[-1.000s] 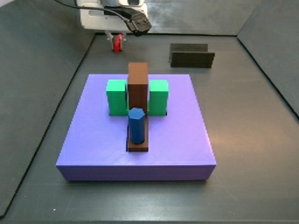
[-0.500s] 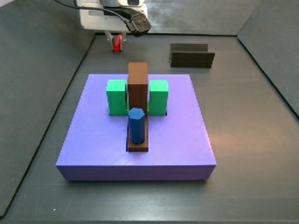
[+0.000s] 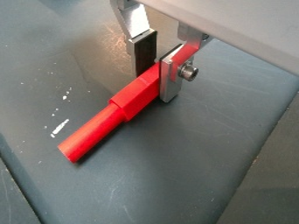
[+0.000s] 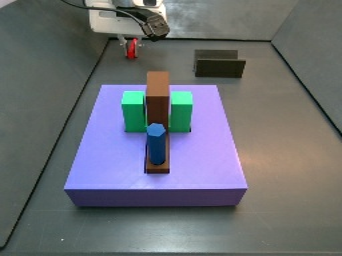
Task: Pick up the red object. Move up. Place the red object on the fixture. Regrasp the red object. Move to above the board. Insert the red object.
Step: Pick up the red object, then move up, then place the red object on the fixture.
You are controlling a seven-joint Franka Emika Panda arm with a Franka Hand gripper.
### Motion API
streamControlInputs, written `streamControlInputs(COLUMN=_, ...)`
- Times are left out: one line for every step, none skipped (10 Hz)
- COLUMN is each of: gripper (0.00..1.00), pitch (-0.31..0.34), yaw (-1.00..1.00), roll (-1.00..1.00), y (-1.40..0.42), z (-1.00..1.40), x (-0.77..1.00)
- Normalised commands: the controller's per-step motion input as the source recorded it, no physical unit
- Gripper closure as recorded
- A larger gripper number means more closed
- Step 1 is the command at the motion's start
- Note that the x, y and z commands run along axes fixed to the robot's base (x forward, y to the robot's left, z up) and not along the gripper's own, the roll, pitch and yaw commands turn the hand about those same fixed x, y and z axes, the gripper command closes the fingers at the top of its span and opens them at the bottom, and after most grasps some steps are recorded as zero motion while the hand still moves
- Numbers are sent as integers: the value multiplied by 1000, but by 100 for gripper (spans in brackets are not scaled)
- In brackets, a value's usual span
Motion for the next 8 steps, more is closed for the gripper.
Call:
streamControlInputs(gripper=100, pitch=0, yaw=0, roll=0, y=0, z=0, x=0)
streamControlInputs(gripper=100, pitch=0, yaw=0, roll=0, y=0, z=0, x=0)
streamControlInputs(gripper=100, pitch=0, yaw=0, roll=0, y=0, z=833, x=0)
streamControlInputs(gripper=100, pitch=9, yaw=30, roll=-9, y=-38, z=829, x=-17)
streamControlInputs(gripper=100, pitch=65, yaw=26, roll=30, y=-39, z=575, x=-68)
streamControlInputs(gripper=100, pitch=70, yaw=16, roll=75, y=-21, z=394, x=-49)
streamControlInputs(gripper=100, pitch=6, yaw=0, roll=0, y=0, z=-43, x=0)
streamControlInputs(gripper=100, pitch=-51, yaw=0, roll=0, y=0, z=-23, x=0)
